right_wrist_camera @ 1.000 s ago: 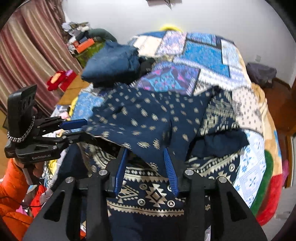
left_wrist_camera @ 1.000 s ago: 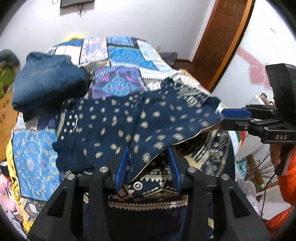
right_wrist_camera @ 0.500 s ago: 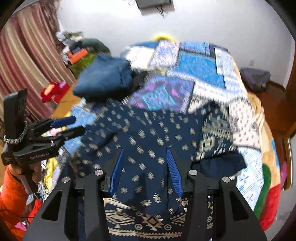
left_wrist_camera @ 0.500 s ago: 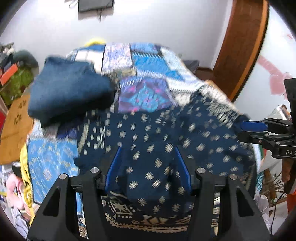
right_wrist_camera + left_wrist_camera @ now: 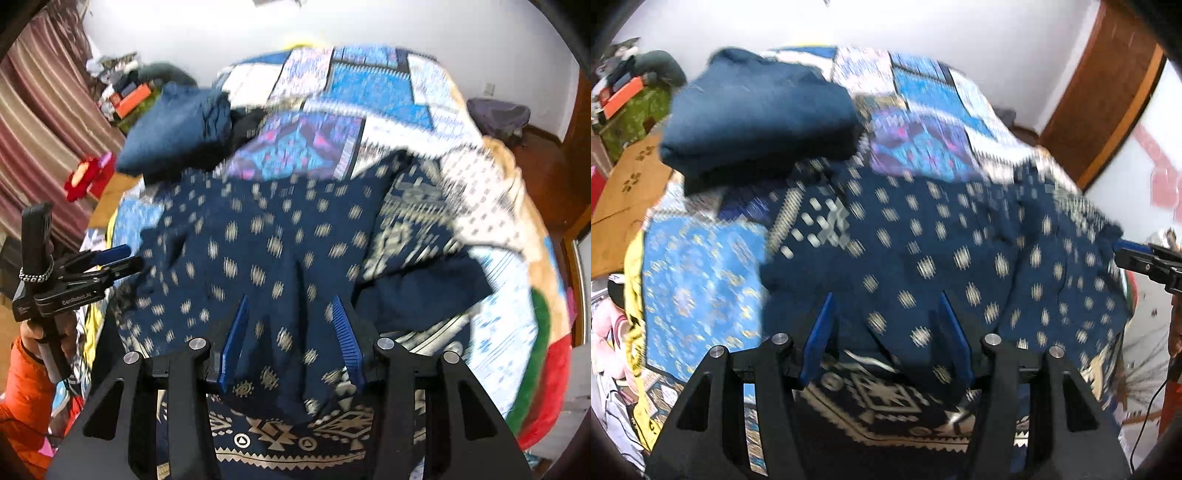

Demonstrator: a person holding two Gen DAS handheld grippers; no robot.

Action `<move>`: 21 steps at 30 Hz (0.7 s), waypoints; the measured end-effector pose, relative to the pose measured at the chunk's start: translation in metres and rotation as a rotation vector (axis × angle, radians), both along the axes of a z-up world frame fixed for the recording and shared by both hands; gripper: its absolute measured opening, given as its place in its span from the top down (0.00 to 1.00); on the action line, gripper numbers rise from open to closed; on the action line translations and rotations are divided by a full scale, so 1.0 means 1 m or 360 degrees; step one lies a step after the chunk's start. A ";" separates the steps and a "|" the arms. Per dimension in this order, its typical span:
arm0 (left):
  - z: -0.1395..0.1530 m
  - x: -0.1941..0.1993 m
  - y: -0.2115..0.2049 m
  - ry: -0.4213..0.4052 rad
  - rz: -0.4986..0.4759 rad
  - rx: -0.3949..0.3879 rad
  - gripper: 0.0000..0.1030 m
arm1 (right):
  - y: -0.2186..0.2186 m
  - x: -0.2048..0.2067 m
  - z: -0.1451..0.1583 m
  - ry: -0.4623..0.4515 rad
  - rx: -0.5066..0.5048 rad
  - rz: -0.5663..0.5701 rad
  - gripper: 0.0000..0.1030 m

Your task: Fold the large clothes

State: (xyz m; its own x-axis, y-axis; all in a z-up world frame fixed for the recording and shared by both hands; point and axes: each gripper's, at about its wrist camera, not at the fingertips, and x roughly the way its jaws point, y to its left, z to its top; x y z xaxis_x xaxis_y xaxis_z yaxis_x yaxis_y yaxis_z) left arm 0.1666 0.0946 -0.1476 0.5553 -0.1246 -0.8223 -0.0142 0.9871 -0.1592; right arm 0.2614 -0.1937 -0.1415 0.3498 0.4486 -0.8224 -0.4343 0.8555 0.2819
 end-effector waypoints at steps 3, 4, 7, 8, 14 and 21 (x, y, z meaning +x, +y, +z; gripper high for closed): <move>0.017 0.004 0.020 -0.0094 0.0081 0.0001 0.45 | -0.009 0.009 0.016 -0.0084 0.0018 -0.0058 0.58; 0.022 0.006 0.030 -0.0123 0.0118 -0.0002 0.45 | -0.012 0.013 0.021 -0.0110 0.0026 -0.0082 0.58; 0.023 0.017 0.051 -0.0131 0.0210 -0.0022 0.44 | -0.022 0.027 0.029 -0.0162 0.0048 -0.0152 0.58; 0.020 0.024 0.057 -0.0118 0.0240 -0.0030 0.44 | -0.023 0.030 0.030 -0.0166 0.0045 -0.0172 0.58; -0.028 0.049 0.091 0.0063 0.0314 -0.0144 0.44 | -0.042 0.057 0.016 -0.0130 0.0019 -0.0298 0.58; -0.090 0.063 0.122 0.0226 0.0449 -0.0514 0.44 | -0.068 0.084 -0.032 0.0142 0.0093 -0.0439 0.58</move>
State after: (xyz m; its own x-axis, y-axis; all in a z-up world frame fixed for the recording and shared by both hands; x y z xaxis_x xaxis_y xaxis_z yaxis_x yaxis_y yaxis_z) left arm 0.2300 0.2163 -0.2376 0.4889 -0.2475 -0.8365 -0.3194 0.8415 -0.4356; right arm 0.3451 -0.2618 -0.1735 0.3927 0.3941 -0.8309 -0.1589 0.9190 0.3608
